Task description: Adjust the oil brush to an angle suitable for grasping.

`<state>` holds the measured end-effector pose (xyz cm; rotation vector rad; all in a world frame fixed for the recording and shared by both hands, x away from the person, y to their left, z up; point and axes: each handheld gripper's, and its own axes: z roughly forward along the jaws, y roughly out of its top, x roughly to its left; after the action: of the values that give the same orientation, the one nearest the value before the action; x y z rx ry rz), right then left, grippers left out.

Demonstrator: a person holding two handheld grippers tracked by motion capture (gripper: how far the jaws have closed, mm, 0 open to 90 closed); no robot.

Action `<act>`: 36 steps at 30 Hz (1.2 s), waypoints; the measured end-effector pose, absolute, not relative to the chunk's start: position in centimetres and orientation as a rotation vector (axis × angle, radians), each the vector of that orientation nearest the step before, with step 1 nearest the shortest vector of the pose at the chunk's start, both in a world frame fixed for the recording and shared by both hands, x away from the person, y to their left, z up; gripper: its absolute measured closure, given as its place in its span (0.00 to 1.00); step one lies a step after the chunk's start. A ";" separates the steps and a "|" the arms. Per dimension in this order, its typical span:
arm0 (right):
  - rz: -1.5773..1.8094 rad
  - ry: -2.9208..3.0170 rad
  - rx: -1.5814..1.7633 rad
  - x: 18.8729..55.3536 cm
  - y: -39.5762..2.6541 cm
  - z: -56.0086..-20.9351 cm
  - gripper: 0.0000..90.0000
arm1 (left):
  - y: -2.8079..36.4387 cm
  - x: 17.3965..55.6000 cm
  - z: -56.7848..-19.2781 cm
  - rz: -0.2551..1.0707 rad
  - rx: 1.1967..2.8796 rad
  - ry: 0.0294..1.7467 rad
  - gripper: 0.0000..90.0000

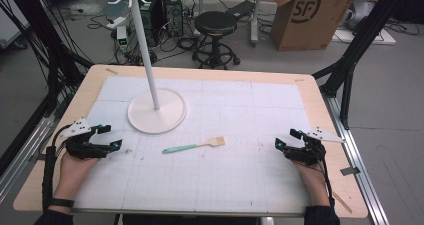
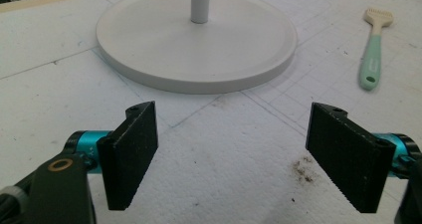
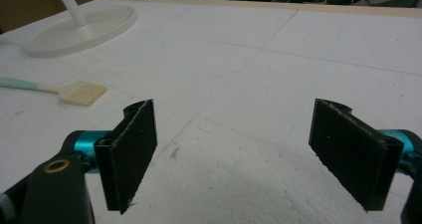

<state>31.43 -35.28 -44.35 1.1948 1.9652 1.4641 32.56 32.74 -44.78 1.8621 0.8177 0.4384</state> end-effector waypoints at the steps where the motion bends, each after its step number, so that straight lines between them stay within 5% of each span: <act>1: 1.463 1.966 1.186 31.5 -35.3 -44.3 0.20 | 32.7 32.6 -44.8 0.439 1.862 0.817 0.24; 36: 1.532 2.073 1.012 32.8 -32.3 -41.6 0.20 | 32.6 32.5 -44.8 0.462 1.865 0.843 0.26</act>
<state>32.81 -32.31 -41.58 1.0119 2.0730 1.5316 32.54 32.60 -44.80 1.8650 0.8432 0.4625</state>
